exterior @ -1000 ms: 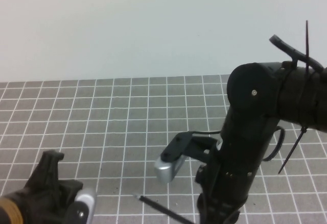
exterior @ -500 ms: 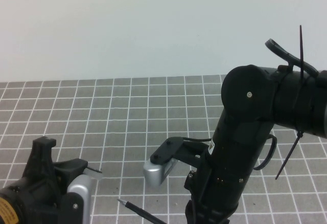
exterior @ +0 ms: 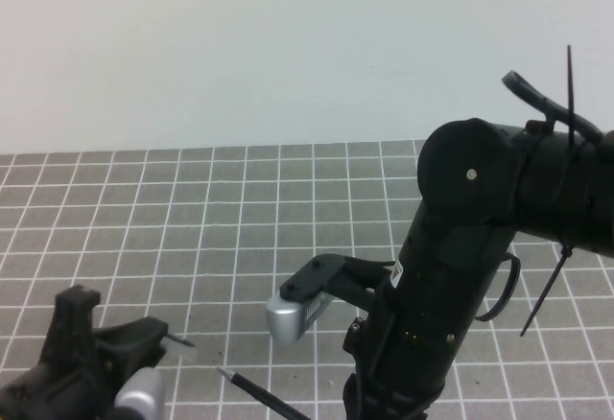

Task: Cap the pen
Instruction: 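Pick up the pen and its cap, cap the pen, and set it down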

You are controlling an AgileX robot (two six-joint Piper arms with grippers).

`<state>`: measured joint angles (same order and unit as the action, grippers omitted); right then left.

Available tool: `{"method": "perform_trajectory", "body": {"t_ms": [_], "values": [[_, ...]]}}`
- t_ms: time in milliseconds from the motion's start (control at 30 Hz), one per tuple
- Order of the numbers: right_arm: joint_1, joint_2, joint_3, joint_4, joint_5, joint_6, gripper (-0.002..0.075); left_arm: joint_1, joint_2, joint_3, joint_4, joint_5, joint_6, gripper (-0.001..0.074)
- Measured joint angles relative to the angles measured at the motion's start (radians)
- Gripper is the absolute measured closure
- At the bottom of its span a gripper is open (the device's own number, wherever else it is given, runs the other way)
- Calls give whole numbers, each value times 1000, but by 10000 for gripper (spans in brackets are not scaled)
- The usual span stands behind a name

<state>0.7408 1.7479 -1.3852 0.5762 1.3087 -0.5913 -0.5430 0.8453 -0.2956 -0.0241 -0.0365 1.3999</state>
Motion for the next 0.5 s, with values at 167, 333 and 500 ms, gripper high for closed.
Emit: {"method": "perform_trajectory", "body": {"t_ms": [167,333,500], "values": [[0,0,0,62,0,-21,729,0,-54,12,0,36,-25,656],[0,0,0,86,0,-34,729,0,-56,19,0,47,-30,656],[0,0,0,86,0,-45,729,0,-56,19,0,59,-31,656]]}}
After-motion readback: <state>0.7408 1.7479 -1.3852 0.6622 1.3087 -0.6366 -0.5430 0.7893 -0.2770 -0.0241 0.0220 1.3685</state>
